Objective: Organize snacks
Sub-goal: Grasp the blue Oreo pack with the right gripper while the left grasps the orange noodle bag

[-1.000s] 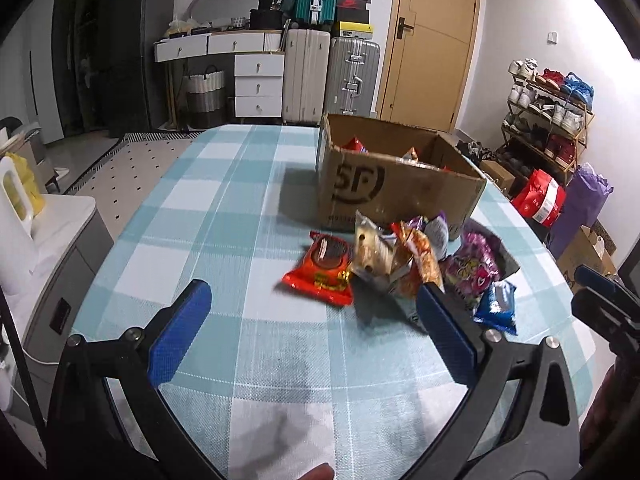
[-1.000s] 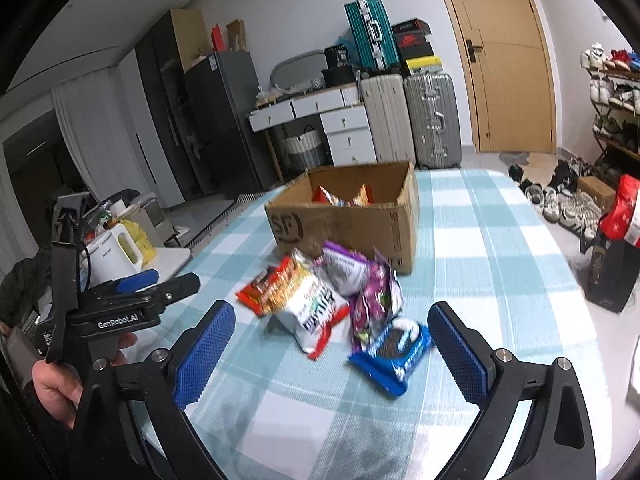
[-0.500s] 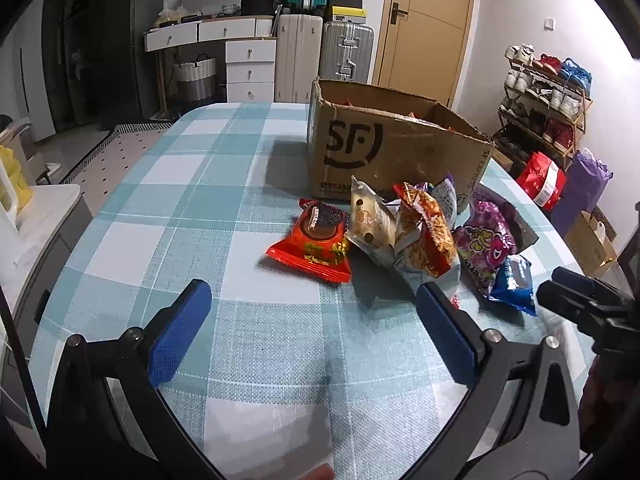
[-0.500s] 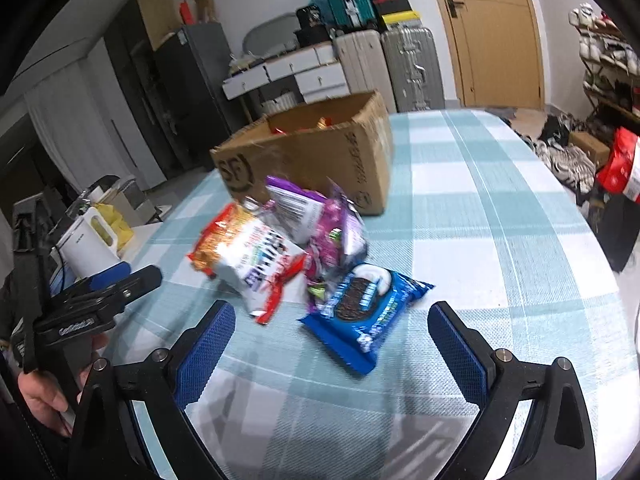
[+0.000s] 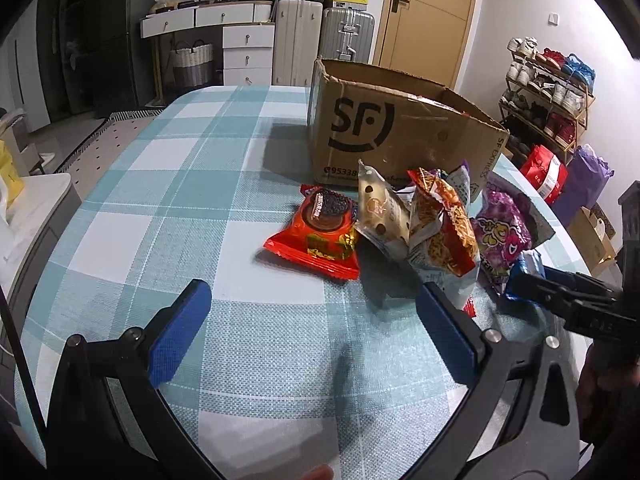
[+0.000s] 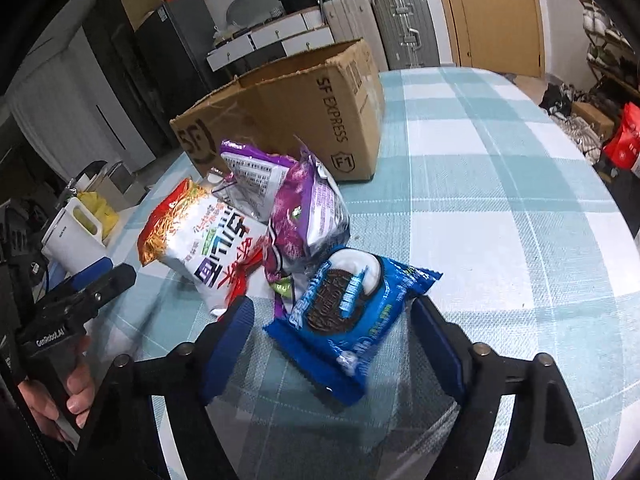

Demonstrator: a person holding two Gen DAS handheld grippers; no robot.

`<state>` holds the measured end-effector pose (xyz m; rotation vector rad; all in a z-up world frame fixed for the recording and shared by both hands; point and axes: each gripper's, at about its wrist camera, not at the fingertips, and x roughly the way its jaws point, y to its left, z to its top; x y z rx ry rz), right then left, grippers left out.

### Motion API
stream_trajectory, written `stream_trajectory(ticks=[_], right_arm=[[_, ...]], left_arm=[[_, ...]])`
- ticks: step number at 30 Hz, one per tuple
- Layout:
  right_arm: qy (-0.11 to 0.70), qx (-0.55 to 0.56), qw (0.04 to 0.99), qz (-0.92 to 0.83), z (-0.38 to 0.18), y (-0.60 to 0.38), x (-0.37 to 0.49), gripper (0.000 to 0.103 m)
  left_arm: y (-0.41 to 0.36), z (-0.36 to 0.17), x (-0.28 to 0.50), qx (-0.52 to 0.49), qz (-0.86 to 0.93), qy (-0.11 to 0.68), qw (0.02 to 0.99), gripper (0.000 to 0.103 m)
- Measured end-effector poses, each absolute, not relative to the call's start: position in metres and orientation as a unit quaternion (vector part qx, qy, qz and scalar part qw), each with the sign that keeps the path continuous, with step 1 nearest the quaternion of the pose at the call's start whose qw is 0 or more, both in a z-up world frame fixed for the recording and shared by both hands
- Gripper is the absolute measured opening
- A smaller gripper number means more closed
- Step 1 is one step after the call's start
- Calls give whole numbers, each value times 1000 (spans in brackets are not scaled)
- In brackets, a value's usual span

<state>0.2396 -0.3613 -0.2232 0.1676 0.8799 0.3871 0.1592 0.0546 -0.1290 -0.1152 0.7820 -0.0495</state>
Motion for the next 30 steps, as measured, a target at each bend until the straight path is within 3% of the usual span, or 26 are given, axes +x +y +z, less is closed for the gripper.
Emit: stream_trajectory(ticks=[1,5,6,30], right_arm=[[423,77,884,182,-223,-362,240,59],[421,100,881,194,-225,-372,238,50],[416,105,883,191,-224,-375,236,43],[390,139,888,200,-222,-396,219,39]], left_arm=[[54,-129,160,-56,-25,381,923,102],[53,-128,161,-54,-28,379,923,102],[52,-127,162,-53,-28,376,925,102],[16,-112,159,-42,-92,361,927,102]])
